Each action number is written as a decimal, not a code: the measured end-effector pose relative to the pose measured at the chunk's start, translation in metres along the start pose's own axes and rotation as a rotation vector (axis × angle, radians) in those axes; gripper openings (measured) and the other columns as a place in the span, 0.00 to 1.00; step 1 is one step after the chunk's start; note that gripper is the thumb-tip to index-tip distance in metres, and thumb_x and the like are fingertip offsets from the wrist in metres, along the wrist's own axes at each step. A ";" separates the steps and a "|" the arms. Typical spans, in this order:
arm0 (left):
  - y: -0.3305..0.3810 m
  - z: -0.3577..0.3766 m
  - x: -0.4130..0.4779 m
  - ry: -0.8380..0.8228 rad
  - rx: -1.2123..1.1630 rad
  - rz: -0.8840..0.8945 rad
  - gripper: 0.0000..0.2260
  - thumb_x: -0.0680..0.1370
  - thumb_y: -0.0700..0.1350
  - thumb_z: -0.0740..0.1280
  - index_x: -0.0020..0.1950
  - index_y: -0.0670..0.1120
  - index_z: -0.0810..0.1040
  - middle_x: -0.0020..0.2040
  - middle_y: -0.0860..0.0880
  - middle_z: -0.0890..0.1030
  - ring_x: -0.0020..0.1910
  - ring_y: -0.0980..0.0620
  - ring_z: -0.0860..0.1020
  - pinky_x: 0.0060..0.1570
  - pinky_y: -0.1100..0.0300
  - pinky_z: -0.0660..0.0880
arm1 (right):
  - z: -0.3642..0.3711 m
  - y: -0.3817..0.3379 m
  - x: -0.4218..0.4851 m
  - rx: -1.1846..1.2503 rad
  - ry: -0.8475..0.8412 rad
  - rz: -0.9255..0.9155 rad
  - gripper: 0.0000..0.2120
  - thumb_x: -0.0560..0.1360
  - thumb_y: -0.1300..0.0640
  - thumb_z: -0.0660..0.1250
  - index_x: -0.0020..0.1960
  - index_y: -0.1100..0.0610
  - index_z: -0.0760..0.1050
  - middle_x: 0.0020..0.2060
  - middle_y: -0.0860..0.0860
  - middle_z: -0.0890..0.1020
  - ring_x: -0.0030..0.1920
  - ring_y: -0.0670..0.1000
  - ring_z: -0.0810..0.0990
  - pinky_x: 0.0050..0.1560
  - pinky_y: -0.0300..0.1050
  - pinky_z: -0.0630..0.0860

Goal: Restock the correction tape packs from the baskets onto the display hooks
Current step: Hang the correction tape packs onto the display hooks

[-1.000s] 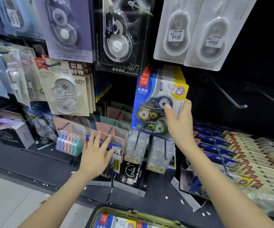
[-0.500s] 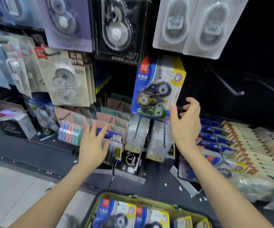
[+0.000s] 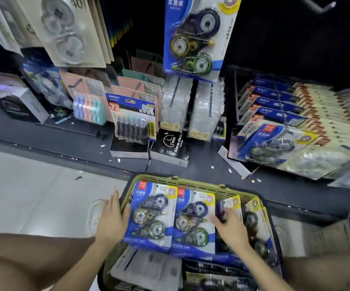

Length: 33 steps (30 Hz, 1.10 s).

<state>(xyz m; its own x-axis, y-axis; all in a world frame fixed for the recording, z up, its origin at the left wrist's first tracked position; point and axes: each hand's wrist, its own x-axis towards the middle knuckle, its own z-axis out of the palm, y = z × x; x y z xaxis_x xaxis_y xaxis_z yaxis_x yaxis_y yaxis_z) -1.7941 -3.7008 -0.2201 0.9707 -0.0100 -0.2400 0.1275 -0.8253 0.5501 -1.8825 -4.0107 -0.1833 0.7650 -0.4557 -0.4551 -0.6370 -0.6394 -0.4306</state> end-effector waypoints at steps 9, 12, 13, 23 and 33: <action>0.002 -0.001 -0.011 0.001 -0.039 0.036 0.27 0.83 0.53 0.56 0.80 0.46 0.55 0.70 0.40 0.72 0.64 0.39 0.73 0.59 0.47 0.72 | 0.059 -0.014 0.006 0.354 -0.068 0.223 0.57 0.58 0.30 0.76 0.74 0.64 0.62 0.64 0.55 0.77 0.60 0.57 0.79 0.47 0.46 0.76; 0.001 0.000 -0.010 0.008 -0.024 0.052 0.26 0.83 0.54 0.55 0.80 0.46 0.56 0.68 0.41 0.73 0.62 0.41 0.75 0.56 0.47 0.75 | 0.059 -0.012 0.012 0.526 -0.060 0.262 0.61 0.45 0.29 0.80 0.67 0.64 0.69 0.57 0.56 0.82 0.53 0.57 0.82 0.50 0.52 0.80; 0.000 0.000 -0.009 0.008 -0.023 0.053 0.27 0.83 0.55 0.55 0.80 0.47 0.56 0.69 0.41 0.73 0.61 0.42 0.75 0.55 0.47 0.76 | 0.058 -0.010 0.014 0.568 -0.058 0.276 0.58 0.43 0.31 0.81 0.62 0.64 0.72 0.54 0.57 0.83 0.51 0.57 0.82 0.52 0.55 0.80; -0.005 0.002 -0.008 -0.005 0.070 0.020 0.34 0.80 0.66 0.49 0.80 0.46 0.56 0.74 0.40 0.68 0.71 0.40 0.68 0.66 0.44 0.71 | -0.037 -0.020 -0.013 0.482 0.172 0.110 0.31 0.54 0.45 0.82 0.53 0.53 0.76 0.43 0.47 0.85 0.45 0.53 0.84 0.46 0.50 0.78; 0.087 -0.047 -0.027 -0.391 -1.148 -0.155 0.44 0.55 0.59 0.84 0.66 0.44 0.74 0.56 0.43 0.84 0.49 0.47 0.84 0.45 0.55 0.82 | -0.016 -0.118 -0.035 1.006 -0.306 -0.170 0.22 0.65 0.69 0.77 0.57 0.58 0.78 0.49 0.51 0.86 0.50 0.52 0.85 0.48 0.43 0.80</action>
<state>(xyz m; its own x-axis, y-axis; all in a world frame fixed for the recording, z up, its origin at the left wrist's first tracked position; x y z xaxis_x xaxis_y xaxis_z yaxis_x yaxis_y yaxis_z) -1.7996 -3.7459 -0.1284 0.8277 -0.2882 -0.4815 0.5344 0.1431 0.8330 -1.8329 -3.9294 -0.1038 0.8842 -0.1441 -0.4444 -0.4160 0.1900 -0.8893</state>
